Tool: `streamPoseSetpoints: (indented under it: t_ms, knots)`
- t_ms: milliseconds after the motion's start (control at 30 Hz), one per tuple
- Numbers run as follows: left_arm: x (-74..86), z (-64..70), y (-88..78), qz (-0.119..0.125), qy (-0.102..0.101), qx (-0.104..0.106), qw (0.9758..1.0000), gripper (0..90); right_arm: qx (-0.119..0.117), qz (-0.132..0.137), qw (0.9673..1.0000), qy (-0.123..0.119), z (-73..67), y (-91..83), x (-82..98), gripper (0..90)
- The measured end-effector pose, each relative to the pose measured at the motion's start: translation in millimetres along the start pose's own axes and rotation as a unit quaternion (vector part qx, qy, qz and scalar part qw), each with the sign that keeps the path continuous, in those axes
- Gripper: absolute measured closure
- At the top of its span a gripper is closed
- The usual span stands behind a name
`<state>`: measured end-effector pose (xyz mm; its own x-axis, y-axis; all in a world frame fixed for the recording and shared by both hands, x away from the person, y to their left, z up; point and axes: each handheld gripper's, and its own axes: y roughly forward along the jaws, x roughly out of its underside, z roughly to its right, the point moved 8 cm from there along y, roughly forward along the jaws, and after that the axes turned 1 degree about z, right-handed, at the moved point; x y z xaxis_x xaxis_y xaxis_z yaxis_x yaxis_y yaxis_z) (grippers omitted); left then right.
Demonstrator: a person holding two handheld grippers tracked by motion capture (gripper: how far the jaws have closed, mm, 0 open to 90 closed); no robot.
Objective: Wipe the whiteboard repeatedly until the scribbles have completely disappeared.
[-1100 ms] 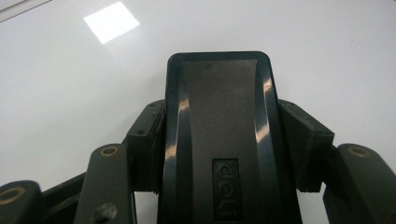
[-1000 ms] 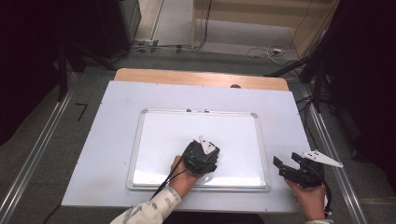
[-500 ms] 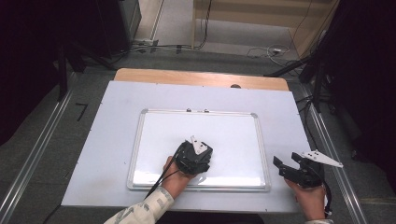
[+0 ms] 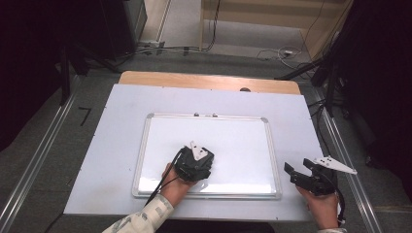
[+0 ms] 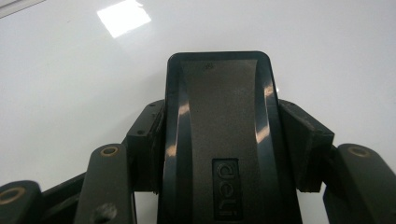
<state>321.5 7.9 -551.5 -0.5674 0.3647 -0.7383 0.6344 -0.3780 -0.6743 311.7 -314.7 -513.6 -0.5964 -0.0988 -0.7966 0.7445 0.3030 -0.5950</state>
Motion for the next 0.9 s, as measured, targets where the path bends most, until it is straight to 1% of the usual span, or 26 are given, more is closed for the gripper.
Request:
streamPoseSetpoints:
  t_ms: [167, 200, 233, 267, 333, 367, 600, 800, 867, 900]
  knots:
    - [4.7, -8.7, -4.7, 0.002, -0.008, -0.006, 0.9999, 40.6, 0.001, 0.0, 1.0, 0.0, 0.3, 0.0, 0.0, 20.7]
    - [5.8, -10.5, -5.8, 0.0, -0.006, -0.007, 1.0, 40.6, 0.001, 0.0, 1.0, 0.001, 0.2, 0.0, 0.1, 20.7]
    - [6.2, -11.1, -6.1, 0.003, -0.011, -0.007, 0.9999, 40.6, 0.0, 0.0, 1.0, 0.0, 0.0, 0.2, 0.0, 20.7]
    - [7.2, -12.9, -7.2, 0.001, -0.008, -0.008, 0.9999, 40.7, 0.0, 0.0, 1.0, 0.0, -0.1, 0.3, 0.0, 20.7]
    - [8.2, -14.4, -8.1, 0.002, -0.012, -0.009, 0.9999, 40.6, -0.001, 0.0, 1.0, -0.001, -0.3, 0.3, -0.1, 20.7]
    - [8.8, -15.5, -8.8, 0.001, -0.01, -0.009, 0.9999, 40.6, -0.001, 0.0, 1.0, 0.0, -0.3, 0.3, -0.1, 20.7]
    - [12.9, -22.6, -12.9, 0.001, -0.015, -0.014, 0.9998, 40.6, 0.0, 0.001, 1.0, 0.0, 0.1, 0.0, -0.3, 20.7]
    - [14.4, -26.5, -14.9, 0.004, -0.022, -0.012, 0.9997, 40.6, 0.0, 0.002, 1.0, 0.001, 0.2, -0.2, -0.9, 20.7]
    - [15.2, -28.9, -16.5, 0.007, -0.029, -0.004, 0.9996, 40.6, -0.001, 0.002, 1.0, 0.001, -0.1, -0.6, -1.1, 20.7]
    - [16.1, -31.0, -17.7, 0.005, -0.031, -0.005, 0.9995, 40.5, -0.001, 0.002, 1.0, 0.001, 0.0, -0.6, -1.2, 20.7]
